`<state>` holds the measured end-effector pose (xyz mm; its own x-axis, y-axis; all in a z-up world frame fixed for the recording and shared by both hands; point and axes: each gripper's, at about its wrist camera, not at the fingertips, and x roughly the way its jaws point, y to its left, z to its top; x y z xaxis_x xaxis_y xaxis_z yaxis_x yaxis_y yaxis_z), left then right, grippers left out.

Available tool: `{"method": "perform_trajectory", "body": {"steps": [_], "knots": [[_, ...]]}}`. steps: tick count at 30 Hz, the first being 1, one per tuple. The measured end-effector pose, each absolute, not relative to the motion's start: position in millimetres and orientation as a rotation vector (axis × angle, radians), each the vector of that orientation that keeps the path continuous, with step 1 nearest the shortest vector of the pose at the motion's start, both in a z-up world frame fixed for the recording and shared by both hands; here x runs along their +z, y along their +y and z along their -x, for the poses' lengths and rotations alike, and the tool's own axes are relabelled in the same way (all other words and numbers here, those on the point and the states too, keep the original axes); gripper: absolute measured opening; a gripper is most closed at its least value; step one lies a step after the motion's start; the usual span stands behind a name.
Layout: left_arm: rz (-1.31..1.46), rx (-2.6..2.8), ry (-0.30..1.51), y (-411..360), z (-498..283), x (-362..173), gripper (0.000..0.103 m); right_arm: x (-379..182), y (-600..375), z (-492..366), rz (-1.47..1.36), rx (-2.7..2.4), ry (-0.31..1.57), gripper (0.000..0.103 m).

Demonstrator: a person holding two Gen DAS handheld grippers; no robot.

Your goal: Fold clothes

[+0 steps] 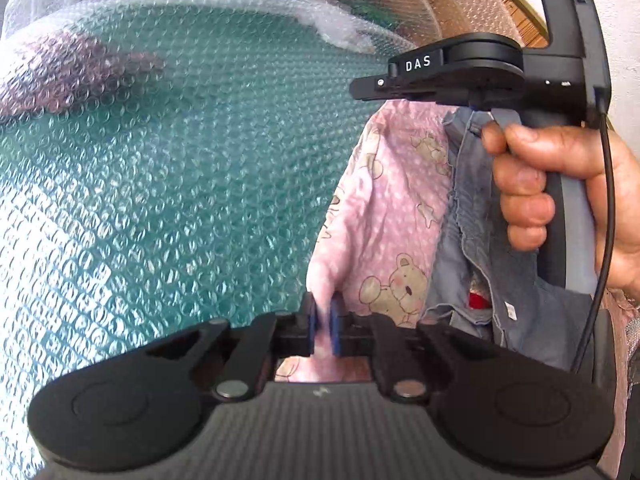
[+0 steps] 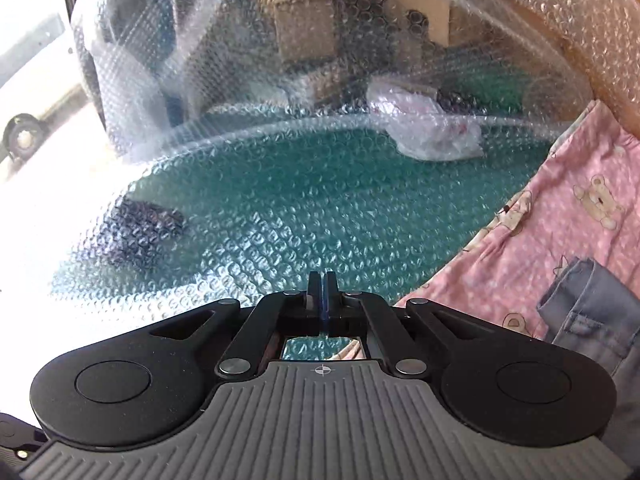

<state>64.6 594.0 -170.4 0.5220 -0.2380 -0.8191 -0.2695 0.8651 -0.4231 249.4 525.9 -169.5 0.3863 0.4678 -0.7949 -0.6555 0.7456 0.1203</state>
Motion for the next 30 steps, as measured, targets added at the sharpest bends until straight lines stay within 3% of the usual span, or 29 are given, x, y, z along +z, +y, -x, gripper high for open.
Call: {"method": "perform_trajectory", "body": {"steps": [2,3,4,5,6,10,13,15,17,19,22,24,30], "knots": [[0.533,0.050,1.010,600.2,-60.8,-154.0,0.022,-159.2,513.0,-244.9,0.210,0.674,0.907,0.015],[0.533,0.069,0.987,602.9,-55.2,-142.8,0.033,-147.1,494.1,-238.3,0.174,0.654,0.902,0.028],[0.548,0.074,0.958,605.9,-49.6,-131.6,0.046,-135.0,474.0,-227.9,0.153,0.637,0.888,0.049],[0.575,0.073,0.926,608.1,-44.4,-121.8,0.051,-122.7,451.4,-210.8,0.161,0.622,0.856,0.055],[0.610,0.067,0.900,609.6,-41.6,-115.9,0.058,-113.4,430.3,-191.5,0.179,0.609,0.830,0.059],[0.774,-0.011,0.914,598.8,-44.5,-124.0,0.061,-109.2,371.7,-95.3,0.336,0.606,0.803,0.061],[0.880,-0.069,0.974,578.1,-47.1,-142.4,0.061,-132.9,363.1,-33.4,0.488,0.686,0.822,0.072],[0.919,-0.087,1.000,564.5,-45.4,-152.0,0.064,-151.5,363.8,-6.0,0.592,0.718,0.821,0.074],[0.939,-0.087,1.033,551.7,-47.0,-162.4,0.067,-173.7,367.7,1.9,0.699,0.687,0.812,0.069],[0.940,-0.075,1.063,540.4,-50.6,-172.1,0.068,-187.7,366.5,0.5,0.763,0.656,0.811,0.038],[0.964,-0.069,1.065,530.4,-49.8,-176.5,0.073,-183.3,357.9,-8.9,0.739,0.635,0.798,0.012],[0.989,-0.069,1.059,524.6,-49.1,-178.4,0.077,-171.1,352.9,-14.0,0.682,0.629,0.785,0.006],[1.053,-0.022,1.009,511.5,-51.6,-190.0,0.083,-156.1,342.9,-17.5,0.563,0.646,0.815,0.003]]}}
